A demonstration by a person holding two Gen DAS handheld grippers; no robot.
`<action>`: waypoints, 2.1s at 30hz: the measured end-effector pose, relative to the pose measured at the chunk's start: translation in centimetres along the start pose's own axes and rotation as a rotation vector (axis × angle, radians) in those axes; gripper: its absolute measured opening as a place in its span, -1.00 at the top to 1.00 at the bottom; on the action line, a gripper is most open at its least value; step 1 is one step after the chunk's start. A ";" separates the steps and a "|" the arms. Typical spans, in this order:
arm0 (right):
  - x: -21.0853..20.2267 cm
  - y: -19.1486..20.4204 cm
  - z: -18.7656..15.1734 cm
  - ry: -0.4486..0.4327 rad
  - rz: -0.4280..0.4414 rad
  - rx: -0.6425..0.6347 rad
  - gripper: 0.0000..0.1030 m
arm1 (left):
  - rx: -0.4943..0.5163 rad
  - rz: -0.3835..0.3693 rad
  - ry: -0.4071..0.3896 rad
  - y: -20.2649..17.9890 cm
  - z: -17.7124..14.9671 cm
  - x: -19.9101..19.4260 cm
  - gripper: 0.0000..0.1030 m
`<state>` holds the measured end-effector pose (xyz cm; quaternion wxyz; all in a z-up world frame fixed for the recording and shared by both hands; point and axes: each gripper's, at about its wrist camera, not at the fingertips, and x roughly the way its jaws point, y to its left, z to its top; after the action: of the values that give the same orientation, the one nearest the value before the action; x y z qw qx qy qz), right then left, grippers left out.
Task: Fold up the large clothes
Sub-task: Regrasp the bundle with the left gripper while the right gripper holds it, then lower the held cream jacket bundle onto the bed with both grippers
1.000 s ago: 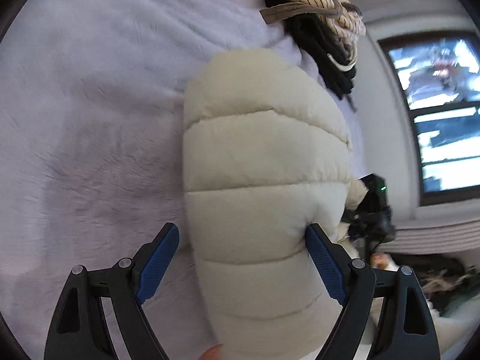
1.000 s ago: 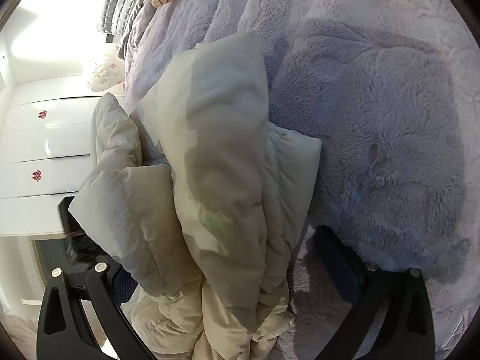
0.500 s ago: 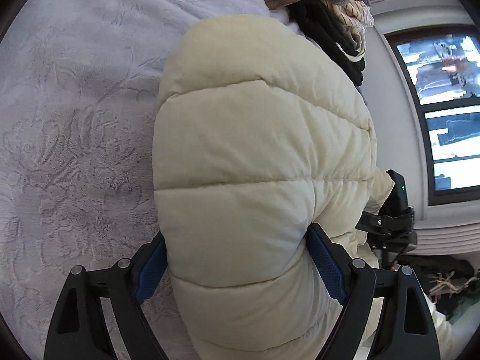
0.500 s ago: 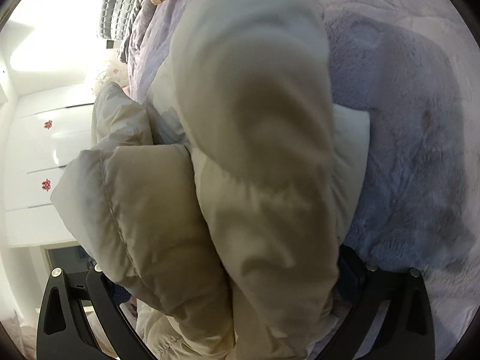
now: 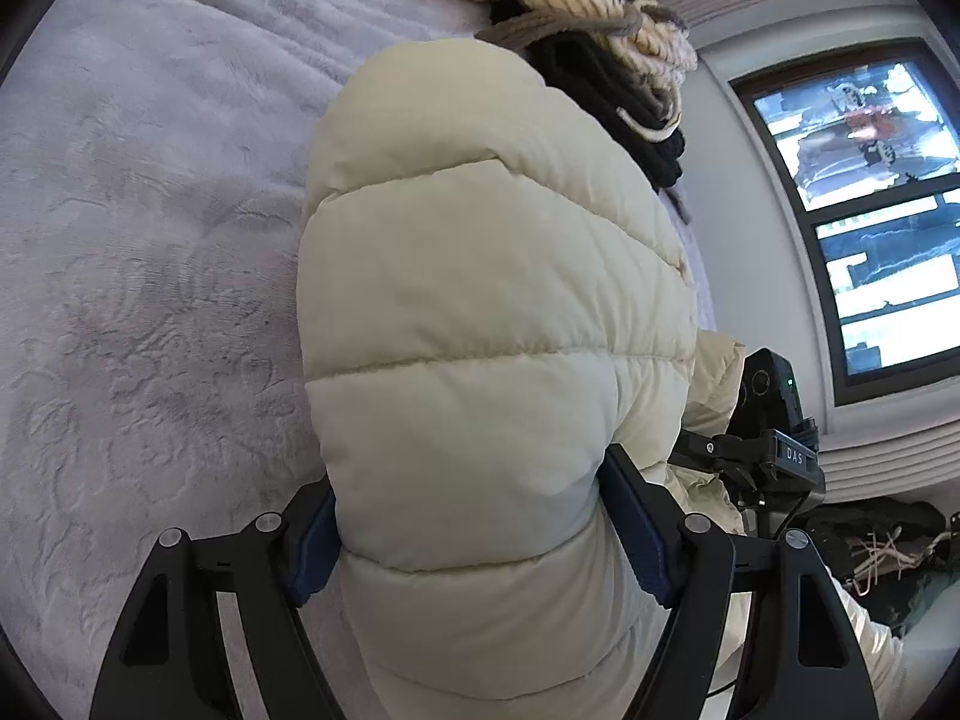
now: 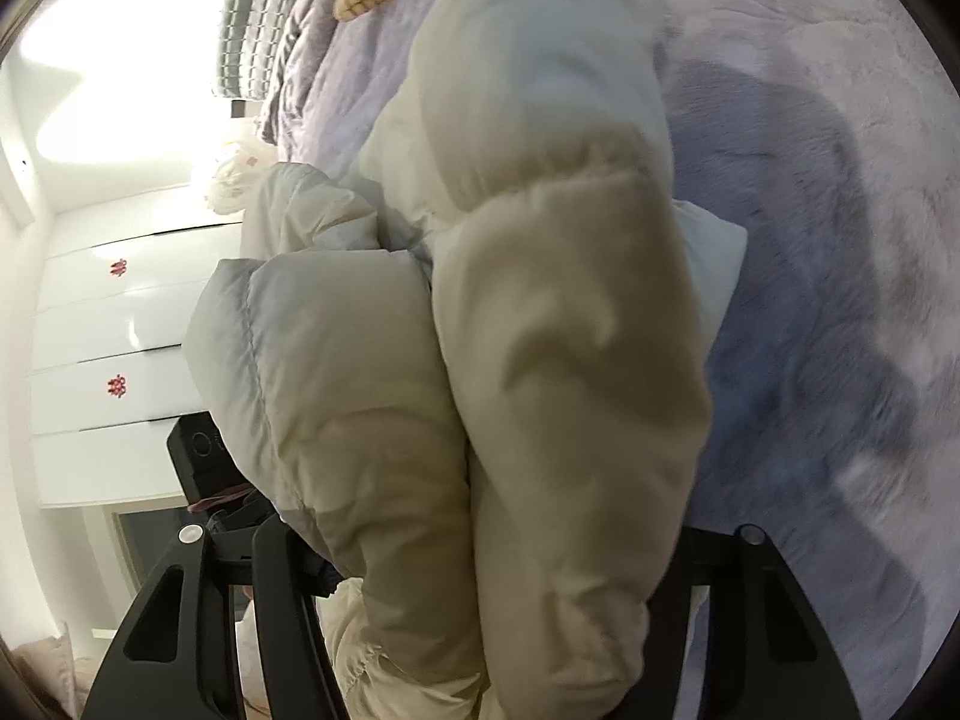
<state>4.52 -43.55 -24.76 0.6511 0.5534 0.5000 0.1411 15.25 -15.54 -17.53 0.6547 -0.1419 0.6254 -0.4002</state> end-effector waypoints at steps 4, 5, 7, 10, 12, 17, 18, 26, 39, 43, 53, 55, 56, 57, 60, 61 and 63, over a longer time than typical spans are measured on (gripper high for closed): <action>0.1 1.7 -0.5 0.012 0.023 -0.025 -0.25 | -0.001 0.002 -0.032 0.4 -0.1 -3.4 -0.52; 0.5 2.6 -0.5 0.020 0.027 -0.041 -0.25 | -0.004 0.006 -0.040 0.8 0.1 -4.3 -0.52; 1.2 3.6 -0.4 0.035 0.031 -0.061 -0.25 | -0.013 0.014 -0.057 1.6 0.6 -6.0 -0.52; 3.0 5.3 0.4 0.062 0.039 -0.099 -0.25 | -0.024 0.034 -0.094 3.1 1.5 -8.7 -0.52; 4.6 6.5 1.5 0.081 0.052 -0.119 -0.25 | -0.033 0.056 -0.120 4.6 2.3 -10.7 -0.52; 9.4 8.4 3.9 0.122 0.063 -0.158 -0.26 | -0.071 0.115 -0.172 9.1 4.6 -14.5 -0.52; 10.1 8.5 4.3 0.130 0.066 -0.160 -0.26 | -0.077 0.127 -0.179 10.1 5.1 -15.0 -0.52; 14.1 7.2 8.2 0.147 0.044 -0.162 -0.29 | -0.146 0.202 -0.215 18.0 8.4 -15.2 -0.52; 5.0 6.4 7.6 0.038 -0.286 -0.217 -0.39 | -0.116 0.317 -0.211 16.2 8.6 -12.1 -0.52; 0.3 8.7 5.2 -0.022 -0.247 -0.303 -0.17 | -0.108 0.357 -0.229 15.6 8.0 -12.2 -0.52; 10.5 13.2 -1.4 0.104 -0.508 -0.543 0.24 | -0.035 0.374 -0.293 12.7 5.7 -16.0 -0.52; 10.8 11.2 -1.2 0.106 -0.490 -0.489 0.24 | -0.011 0.362 -0.299 11.9 4.3 -17.0 -0.52; 10.6 10.1 -1.0 0.098 -0.468 -0.458 0.24 | -0.002 0.346 -0.298 11.4 3.4 -17.2 -0.52; 10.4 9.4 -0.8 0.091 -0.454 -0.442 0.24 | 0.002 0.334 -0.295 11.1 2.8 -17.3 -0.52; 10.1 7.4 -0.3 0.082 -0.434 -0.418 0.26 | 0.031 0.319 -0.254 9.9 0.6 -16.1 -0.52; 10.0 6.8 -0.4 0.083 -0.438 -0.418 0.28 | 0.044 0.331 -0.242 9.7 0.1 -15.5 -0.52; 10.2 6.2 -0.6 0.086 -0.438 -0.409 0.28 | 0.044 0.344 -0.211 9.6 -0.6 -14.1 -0.52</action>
<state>11.04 -33.58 -24.37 0.7423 0.2834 0.5955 0.1185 19.42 0.69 -14.30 0.7782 -0.0597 0.5594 -0.2792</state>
